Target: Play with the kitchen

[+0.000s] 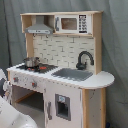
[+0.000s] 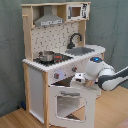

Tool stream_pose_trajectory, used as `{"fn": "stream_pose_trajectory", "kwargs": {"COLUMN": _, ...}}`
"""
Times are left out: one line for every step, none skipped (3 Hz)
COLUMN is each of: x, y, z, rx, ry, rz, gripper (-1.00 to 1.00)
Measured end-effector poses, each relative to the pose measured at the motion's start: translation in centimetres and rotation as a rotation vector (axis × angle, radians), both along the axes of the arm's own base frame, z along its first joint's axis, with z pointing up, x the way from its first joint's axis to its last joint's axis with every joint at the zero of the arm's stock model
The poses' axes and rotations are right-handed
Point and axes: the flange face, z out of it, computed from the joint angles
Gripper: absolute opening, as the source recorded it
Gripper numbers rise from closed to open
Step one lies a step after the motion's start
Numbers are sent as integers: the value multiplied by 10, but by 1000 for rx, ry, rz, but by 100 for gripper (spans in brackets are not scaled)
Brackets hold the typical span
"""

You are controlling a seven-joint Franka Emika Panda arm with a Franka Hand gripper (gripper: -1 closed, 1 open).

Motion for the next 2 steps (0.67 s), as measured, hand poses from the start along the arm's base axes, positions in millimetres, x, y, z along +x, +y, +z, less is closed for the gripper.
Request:
{"fn": "stream_pose_trajectory", "kwargs": {"x": -17, "y": 14, "z": 2, "rx": 48, "ry": -29, "rz": -31, "gripper": -100}}
{"fn": "stream_pose_trajectory", "kwargs": {"x": -39, "y": 31, "z": 5, "rx": 101, "ry": -56, "rz": -47, "gripper": -100}}
